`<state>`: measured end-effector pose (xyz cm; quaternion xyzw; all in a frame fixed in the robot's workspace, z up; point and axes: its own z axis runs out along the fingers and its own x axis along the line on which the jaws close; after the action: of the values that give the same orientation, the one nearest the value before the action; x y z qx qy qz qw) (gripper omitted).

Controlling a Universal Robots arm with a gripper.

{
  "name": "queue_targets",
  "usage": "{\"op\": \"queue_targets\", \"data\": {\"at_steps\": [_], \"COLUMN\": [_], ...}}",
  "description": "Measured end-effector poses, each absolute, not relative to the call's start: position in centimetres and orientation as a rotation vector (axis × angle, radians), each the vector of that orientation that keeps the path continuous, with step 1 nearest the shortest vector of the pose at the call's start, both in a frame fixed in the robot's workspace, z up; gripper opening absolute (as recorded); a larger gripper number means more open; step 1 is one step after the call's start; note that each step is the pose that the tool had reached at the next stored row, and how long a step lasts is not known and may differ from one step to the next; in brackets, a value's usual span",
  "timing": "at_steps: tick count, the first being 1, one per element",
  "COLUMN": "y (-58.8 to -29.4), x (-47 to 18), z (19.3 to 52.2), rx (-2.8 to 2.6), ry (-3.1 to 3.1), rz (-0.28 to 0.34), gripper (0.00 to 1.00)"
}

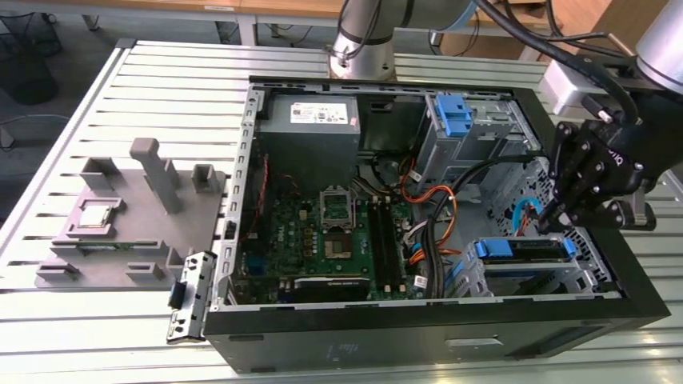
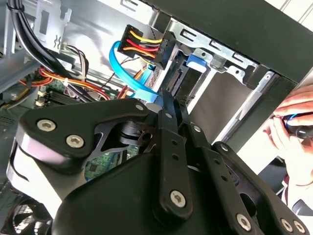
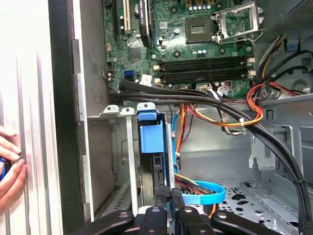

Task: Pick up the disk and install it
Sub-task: 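Insert the first disk wire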

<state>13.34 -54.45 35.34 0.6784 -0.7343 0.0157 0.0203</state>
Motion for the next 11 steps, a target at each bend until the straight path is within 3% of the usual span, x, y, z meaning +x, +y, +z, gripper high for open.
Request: {"op": "queue_targets", "data": {"at_steps": [11], "y": [-54.81], "x": [12.48], "z": [34.73], "rx": [2.14], "ry": [-2.26], "rz": [0.067], "gripper": [0.16]}}
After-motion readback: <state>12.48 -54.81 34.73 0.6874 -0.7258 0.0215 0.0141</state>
